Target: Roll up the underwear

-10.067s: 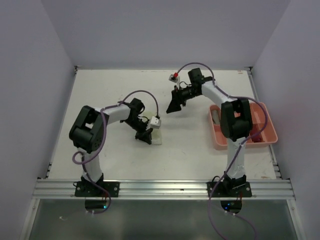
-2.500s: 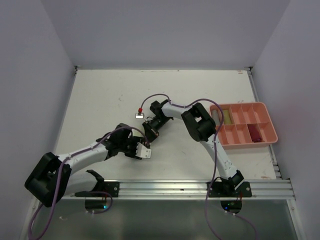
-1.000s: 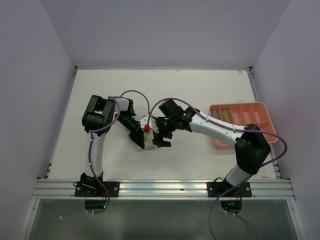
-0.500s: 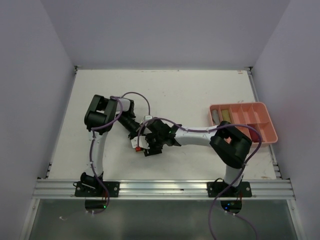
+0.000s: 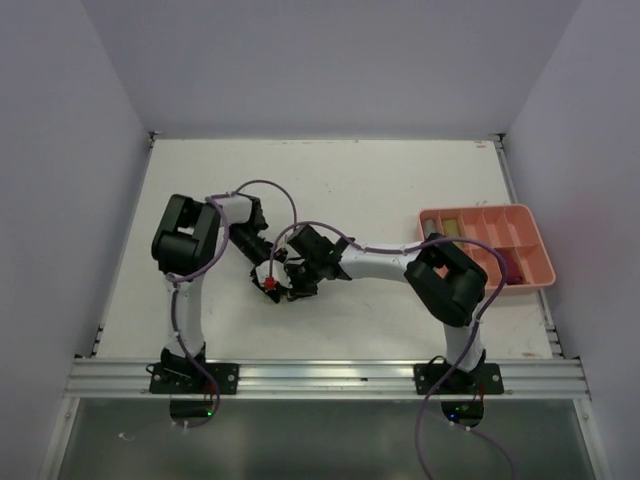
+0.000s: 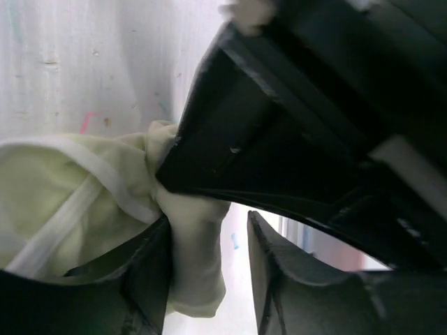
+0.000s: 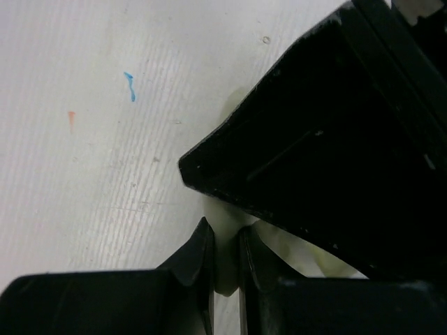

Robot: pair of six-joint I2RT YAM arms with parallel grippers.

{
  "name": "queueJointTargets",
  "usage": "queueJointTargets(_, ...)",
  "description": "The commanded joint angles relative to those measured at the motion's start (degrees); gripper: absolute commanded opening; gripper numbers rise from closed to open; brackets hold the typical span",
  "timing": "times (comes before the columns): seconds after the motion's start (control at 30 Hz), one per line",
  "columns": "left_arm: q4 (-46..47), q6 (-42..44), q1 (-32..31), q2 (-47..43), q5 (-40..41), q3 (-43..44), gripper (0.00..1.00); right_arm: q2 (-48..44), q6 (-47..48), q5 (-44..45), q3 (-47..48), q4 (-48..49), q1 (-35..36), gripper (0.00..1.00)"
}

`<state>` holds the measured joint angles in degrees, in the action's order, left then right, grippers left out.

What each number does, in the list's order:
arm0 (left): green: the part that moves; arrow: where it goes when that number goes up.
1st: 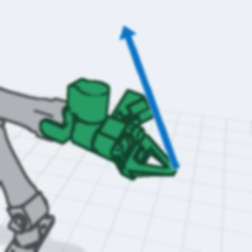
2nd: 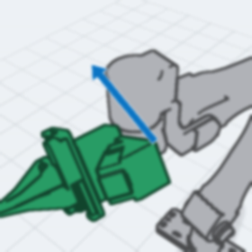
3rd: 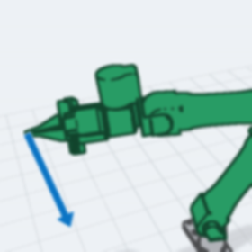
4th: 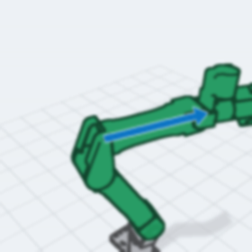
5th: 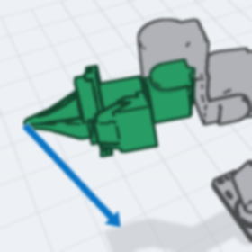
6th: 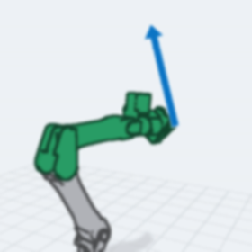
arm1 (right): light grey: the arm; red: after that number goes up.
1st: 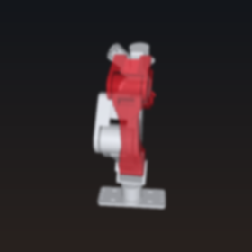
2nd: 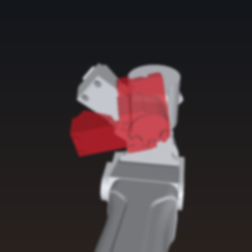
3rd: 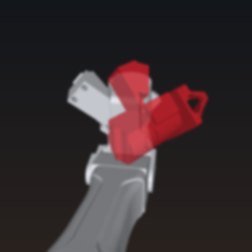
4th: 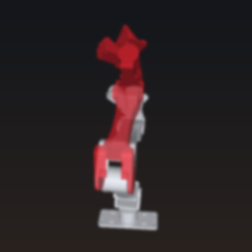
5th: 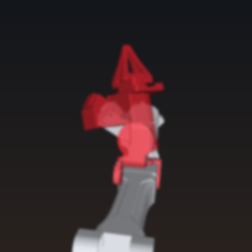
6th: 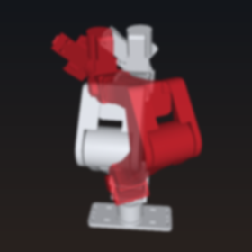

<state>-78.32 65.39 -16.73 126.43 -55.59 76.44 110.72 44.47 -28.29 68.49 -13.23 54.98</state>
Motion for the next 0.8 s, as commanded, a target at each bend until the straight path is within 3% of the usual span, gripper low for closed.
queueJointTargets(0.0, 17.14, -2.09, 2.92, -9.50, 7.52, -1.82, 0.52, 3.62, -2.46, -8.60, 2.35, -8.37, -1.01, 0.00)
queueJointTargets(0.1, 20.22, -4.91, 7.23, -17.58, 6.90, -2.35, 0.59, 6.60, -3.25, -11.25, 4.19, -10.75, -2.15, 0.00)
queueJointTargets(0.27, 34.89, -13.69, 14.96, -35.85, 9.53, -8.32, 0.63, 14.78, -5.78, -20.65, 12.70, -20.68, -6.98, 0.00)
queueJointTargets(0.43, 40.52, -6.69, 16.56, -52.58, 12.00, -24.36, 0.67, 23.55, -9.65, -26.01, 24.02, -29.64, -10.07, 0.00)
queueJointTargets(0.53, 42.63, -2.20, 14.89, -61.64, 15.06, -32.03, 0.71, 27.44, -11.15, -27.86, 29.05, -35.35, -10.68, 0.00)
queueJointTargets(0.63, 46.40, -2.71, 7.28, -69.10, 19.36, -41.61, 0.72, 32.18, -14.05, -30.58, 33.97, -37.91, -10.77, 0.00)
queueJointTargets(0.77, 52.73, -4.82, -1.78, -73.07, 23.77, -46.99, 0.74, 35.78, -15.99, -33.75, 37.06, -41.08, -11.03, 0.00)
